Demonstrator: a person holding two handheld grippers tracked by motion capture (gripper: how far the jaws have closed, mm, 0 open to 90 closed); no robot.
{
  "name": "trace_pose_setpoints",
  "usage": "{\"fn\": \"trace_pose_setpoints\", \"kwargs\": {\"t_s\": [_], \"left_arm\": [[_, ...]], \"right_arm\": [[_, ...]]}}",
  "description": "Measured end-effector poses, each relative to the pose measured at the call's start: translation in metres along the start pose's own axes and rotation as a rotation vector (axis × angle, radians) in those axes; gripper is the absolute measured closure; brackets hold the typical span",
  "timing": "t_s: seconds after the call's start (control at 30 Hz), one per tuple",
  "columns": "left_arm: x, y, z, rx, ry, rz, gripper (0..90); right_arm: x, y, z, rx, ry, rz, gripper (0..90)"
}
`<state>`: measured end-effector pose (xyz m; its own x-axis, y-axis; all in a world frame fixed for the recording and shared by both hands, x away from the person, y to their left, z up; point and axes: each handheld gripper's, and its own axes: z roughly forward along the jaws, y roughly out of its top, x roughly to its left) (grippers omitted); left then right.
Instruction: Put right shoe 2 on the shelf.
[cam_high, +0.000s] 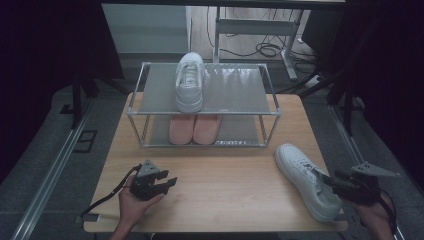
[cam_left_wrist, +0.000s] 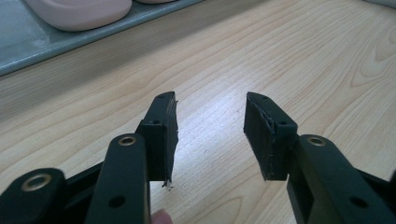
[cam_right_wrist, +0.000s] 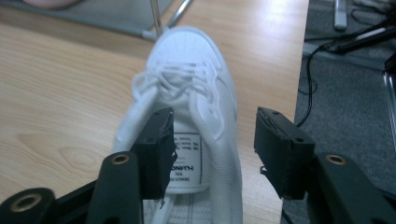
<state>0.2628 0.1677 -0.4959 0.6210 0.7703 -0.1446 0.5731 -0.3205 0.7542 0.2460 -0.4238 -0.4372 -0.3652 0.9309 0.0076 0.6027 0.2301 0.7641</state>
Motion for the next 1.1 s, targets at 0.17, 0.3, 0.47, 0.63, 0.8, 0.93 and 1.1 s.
{"fn": "trace_pose_setpoints", "kwargs": {"t_s": [0.17, 0.3, 0.47, 0.63, 0.8, 0.93, 1.1], "left_arm": [[0.000, 0.000, 0.001, 0.005, -0.008, -0.001, 54.9], [0.000, 0.000, 0.002, 0.004, -0.011, -0.002, 54.9], [0.000, 0.000, 0.002, 0.004, -0.012, -0.001, 54.9], [0.000, 0.000, 0.000, -0.002, -0.009, -0.002, 54.9], [0.000, 0.000, 0.001, 0.002, -0.009, -0.003, 54.9], [0.000, 0.000, 0.001, 0.002, -0.007, -0.004, 54.9], [0.000, 0.000, 0.001, 0.001, -0.007, -0.003, 55.0]], "right_arm": [[-0.005, 0.000, 0.016, 0.068, -0.020, -0.022, 48.1], [-0.007, 0.000, 0.032, 0.124, -0.044, -0.048, 52.9], [-0.003, 0.002, 0.046, 0.181, -0.051, -0.082, 73.4], [-0.002, 0.004, 0.046, 0.168, -0.063, -0.079, 80.9], [-0.007, 0.000, 0.044, 0.112, -0.025, -0.005, 82.1], [-0.009, -0.002, 0.042, 0.080, -0.006, 0.033, 82.4], [-0.007, -0.001, 0.036, 0.040, -0.002, 0.052, 82.4]]}}
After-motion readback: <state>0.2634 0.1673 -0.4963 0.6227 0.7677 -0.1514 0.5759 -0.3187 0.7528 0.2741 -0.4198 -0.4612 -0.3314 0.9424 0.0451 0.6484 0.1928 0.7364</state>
